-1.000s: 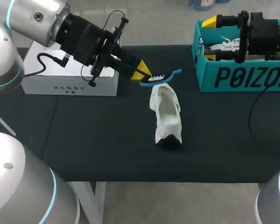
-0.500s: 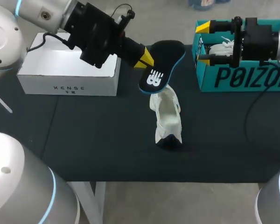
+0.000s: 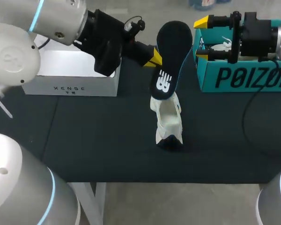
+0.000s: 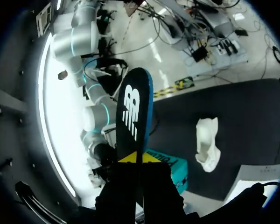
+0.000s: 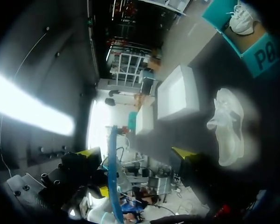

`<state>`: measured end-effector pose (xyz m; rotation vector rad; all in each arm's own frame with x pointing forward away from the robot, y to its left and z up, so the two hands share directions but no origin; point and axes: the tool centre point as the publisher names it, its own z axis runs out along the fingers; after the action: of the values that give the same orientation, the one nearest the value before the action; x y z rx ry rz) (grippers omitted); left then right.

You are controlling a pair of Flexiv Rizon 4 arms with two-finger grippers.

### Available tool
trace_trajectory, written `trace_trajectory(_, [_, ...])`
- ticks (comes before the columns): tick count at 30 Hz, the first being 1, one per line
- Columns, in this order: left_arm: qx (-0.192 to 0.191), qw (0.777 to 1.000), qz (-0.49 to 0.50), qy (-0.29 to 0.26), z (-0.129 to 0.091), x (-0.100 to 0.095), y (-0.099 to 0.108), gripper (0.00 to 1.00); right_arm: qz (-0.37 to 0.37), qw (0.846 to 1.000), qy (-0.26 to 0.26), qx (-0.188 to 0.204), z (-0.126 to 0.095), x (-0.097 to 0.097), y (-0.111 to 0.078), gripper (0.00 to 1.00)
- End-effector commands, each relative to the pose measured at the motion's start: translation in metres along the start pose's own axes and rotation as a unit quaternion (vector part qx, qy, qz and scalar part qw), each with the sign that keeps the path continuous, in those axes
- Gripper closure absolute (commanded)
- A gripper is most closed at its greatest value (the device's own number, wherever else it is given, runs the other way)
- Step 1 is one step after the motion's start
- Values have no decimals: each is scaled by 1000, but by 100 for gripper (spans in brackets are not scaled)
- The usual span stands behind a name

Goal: Take the shoe out of the shoebox, open the shoe tongue, remove and reinsert the insole, then place the shoe into the shoebox

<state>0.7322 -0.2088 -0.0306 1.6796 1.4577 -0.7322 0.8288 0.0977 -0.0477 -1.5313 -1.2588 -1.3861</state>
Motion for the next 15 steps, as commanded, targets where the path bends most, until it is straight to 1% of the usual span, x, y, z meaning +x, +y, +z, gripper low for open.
trace_trajectory(1, [-15,999,-40,-16,18,6,-3,100,0,1000,1,-2,4,2,-1,0])
trace_trajectory(3, [-8,998,-54,-20,23,6,-5,100,0,1000,4,-3,3,3,-2,0])
trace_trajectory(7, [-5,999,-45,-15,30,9,-4,100,-2,1000,8,4,4,4,-5,1])
trace_trajectory(8, [-5,999,-49,-15,32,10,-3,100,-2,1000,8,6,4,4,-6,10])
trace_trajectory(9, [-5,999,-45,-11,33,10,-2,100,-1,1000,8,9,4,4,-8,26])
trace_trajectory(10, [-5,999,-44,-11,34,11,-1,100,0,1000,8,12,4,3,-9,34])
trace_trajectory(11, [-8,999,-46,-10,34,11,1,100,1,1000,8,17,5,3,-12,46])
trace_trajectory(12, [-9,999,-46,-9,35,11,4,100,3,1000,8,23,5,2,-15,53])
trace_trajectory(15, [-9,999,-39,-3,37,10,8,100,9,999,8,35,7,-1,-22,55])
